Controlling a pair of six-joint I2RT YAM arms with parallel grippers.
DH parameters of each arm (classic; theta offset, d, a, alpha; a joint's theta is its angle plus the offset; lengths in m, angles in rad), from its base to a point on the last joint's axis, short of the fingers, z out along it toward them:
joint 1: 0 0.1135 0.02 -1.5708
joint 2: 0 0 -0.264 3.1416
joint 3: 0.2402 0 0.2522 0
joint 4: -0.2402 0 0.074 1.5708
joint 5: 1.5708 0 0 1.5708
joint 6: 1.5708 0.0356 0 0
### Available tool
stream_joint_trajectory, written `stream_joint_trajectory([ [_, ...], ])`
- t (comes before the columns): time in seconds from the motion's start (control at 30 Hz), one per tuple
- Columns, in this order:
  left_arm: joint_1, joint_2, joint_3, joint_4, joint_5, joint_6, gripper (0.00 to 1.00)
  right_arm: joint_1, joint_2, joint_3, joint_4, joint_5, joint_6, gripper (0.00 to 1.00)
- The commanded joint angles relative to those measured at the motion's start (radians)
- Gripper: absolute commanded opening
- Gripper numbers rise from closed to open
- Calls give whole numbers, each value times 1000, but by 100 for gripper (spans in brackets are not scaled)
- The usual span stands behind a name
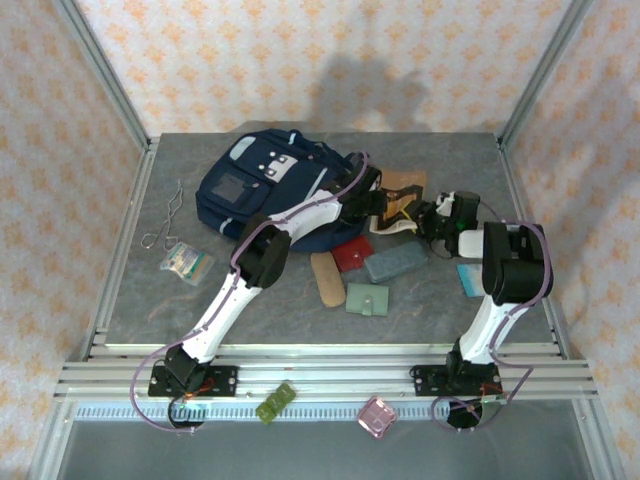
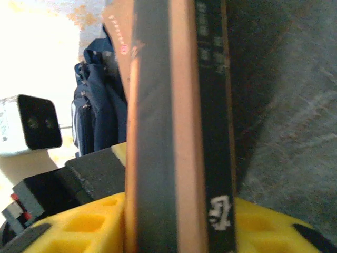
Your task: Pack the student bag
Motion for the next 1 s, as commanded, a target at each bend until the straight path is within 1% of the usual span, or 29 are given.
stream_joint_trajectory([
  [0.0, -34, 41, -40, -104, 53, 16, 12, 26, -24, 25, -10, 0, -20, 30],
  [0.03, -34, 37, -40, -105, 53, 16, 12, 26, -36, 27, -30, 23, -27, 30],
  [0.07, -31, 30, -40, -105, 50, 15, 15, 25, -48, 34, -55, 48, -42, 27],
  [0.13, -28, 1, -48, -94, 49, 5, 26, 23, -87, 37, -86, 87, -62, 20],
  [0.2, -20, -54, -75, -60, 49, -10, 39, 18, -134, 53, -143, 132, -92, 8],
  [0.3, -2, -163, -128, 12, 54, -32, 51, 10, -204, 82, -214, 165, -127, 2],
  [0.33, 4, -197, -149, 37, 57, -42, 53, 9, -227, 91, -232, 168, -132, 0],
  [0.4, 15, -292, -215, 121, 69, -62, 60, 9, -284, 102, -241, 157, -132, 0],
  [0.47, 22, -375, -278, 194, 81, -77, 64, 9, -342, 111, -242, 135, -129, 0],
  [0.57, 42, -503, -386, 291, 93, -106, 65, 9, -435, 131, -259, 88, -142, 0],
  [0.63, 69, -600, -469, 351, 89, -141, 68, 14, -490, 136, -261, 48, -143, 0],
  [0.73, 126, -772, -639, 495, 94, -193, 75, 45, -547, 147, -303, 28, -166, 0],
  [0.77, 144, -817, -683, 533, 109, -203, 76, 57, -563, 147, -308, 16, -173, 0],
  [0.83, 175, -872, -731, 557, 149, -206, 78, 72, -582, 142, -295, -30, -174, 0],
  [0.97, 220, -958, -842, 629, 274, -195, 80, 95, -618, 137, -228, -147, -131, 0],
])
